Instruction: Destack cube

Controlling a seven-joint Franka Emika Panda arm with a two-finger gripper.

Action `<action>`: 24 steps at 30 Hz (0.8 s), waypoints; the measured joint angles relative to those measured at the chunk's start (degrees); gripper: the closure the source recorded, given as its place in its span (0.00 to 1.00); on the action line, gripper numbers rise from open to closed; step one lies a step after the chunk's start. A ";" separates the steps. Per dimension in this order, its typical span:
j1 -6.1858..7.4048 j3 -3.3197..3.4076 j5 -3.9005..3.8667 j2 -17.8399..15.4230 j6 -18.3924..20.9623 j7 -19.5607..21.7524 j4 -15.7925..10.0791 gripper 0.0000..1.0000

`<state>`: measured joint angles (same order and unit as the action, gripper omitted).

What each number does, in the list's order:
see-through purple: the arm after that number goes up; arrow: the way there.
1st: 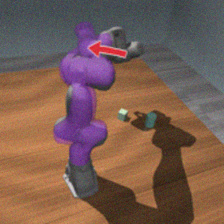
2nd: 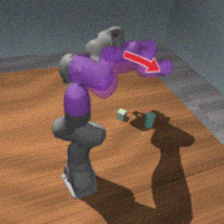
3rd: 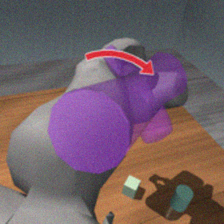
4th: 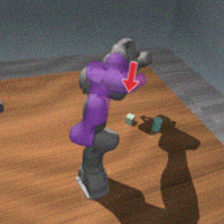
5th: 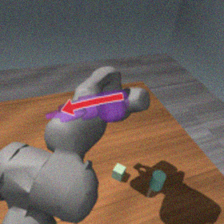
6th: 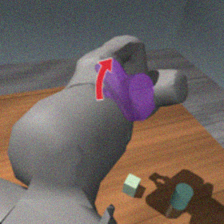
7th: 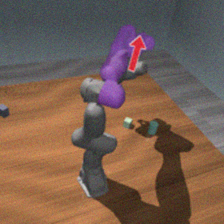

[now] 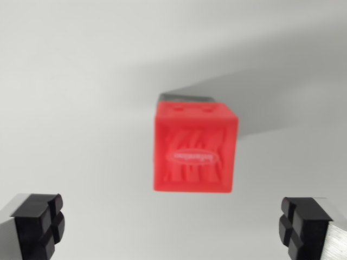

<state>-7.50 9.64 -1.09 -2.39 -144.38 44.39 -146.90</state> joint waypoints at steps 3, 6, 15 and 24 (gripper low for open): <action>-0.56 0.67 0.00 0.01 -1.23 -0.37 -1.38 0.00; -0.70 0.90 0.43 0.81 -2.85 -0.78 -1.92 0.00; -0.60 0.55 2.83 7.76 -9.42 -2.46 -2.04 0.00; -0.74 -0.17 5.41 12.93 -14.40 -4.32 -1.95 0.00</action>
<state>-8.24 9.47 4.32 10.54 -158.77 40.07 -148.85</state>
